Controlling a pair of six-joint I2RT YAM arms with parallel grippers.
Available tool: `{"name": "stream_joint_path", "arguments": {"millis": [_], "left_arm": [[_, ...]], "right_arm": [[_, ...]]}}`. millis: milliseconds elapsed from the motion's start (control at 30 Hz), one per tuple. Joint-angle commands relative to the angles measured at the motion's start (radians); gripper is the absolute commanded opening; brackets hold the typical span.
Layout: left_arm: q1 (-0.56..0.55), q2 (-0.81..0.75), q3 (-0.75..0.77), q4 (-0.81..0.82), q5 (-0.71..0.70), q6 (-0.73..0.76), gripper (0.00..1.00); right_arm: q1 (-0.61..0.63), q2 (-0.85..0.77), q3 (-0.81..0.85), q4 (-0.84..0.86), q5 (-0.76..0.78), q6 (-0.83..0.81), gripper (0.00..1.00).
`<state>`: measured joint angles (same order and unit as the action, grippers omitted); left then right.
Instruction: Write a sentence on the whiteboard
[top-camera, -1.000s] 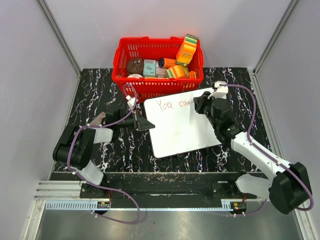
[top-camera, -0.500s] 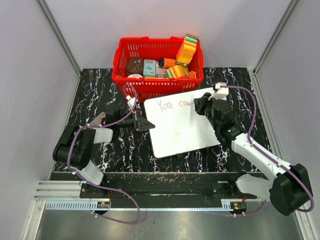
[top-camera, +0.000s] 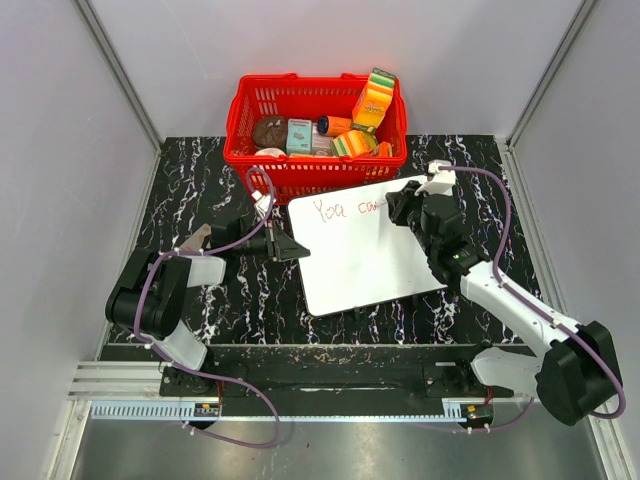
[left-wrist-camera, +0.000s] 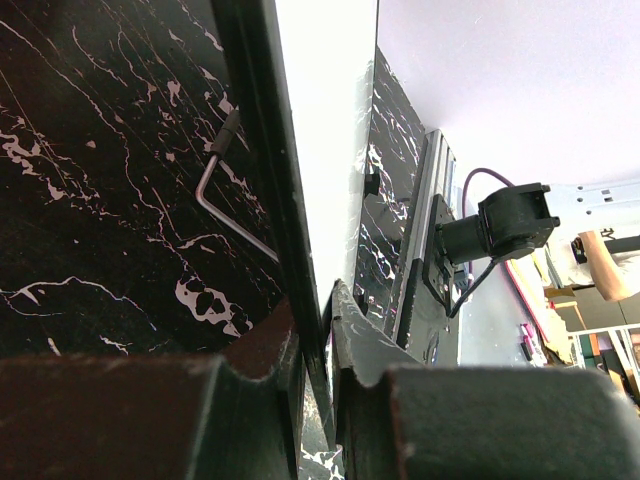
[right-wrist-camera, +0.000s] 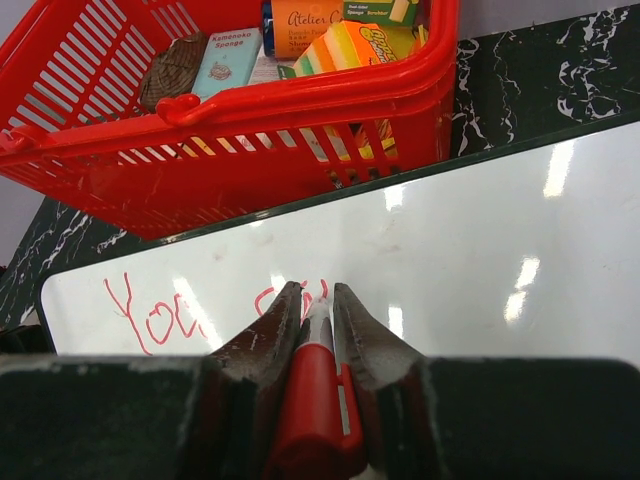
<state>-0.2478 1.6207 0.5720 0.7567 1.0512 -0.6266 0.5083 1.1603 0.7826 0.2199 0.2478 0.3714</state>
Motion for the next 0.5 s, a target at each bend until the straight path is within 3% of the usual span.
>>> {"name": "stream_joint_path", "arguments": {"millis": [0, 467], "left_arm": [[-0.018, 0.010, 0.017, 0.038, -0.003, 0.093, 0.00], [-0.018, 0.008, 0.017, 0.039, 0.000, 0.091, 0.00]], "right_arm": [[-0.007, 0.015, 0.050, 0.022, 0.041, -0.009, 0.00], [-0.024, 0.024, 0.070, 0.019, 0.065, -0.020, 0.00]]}}
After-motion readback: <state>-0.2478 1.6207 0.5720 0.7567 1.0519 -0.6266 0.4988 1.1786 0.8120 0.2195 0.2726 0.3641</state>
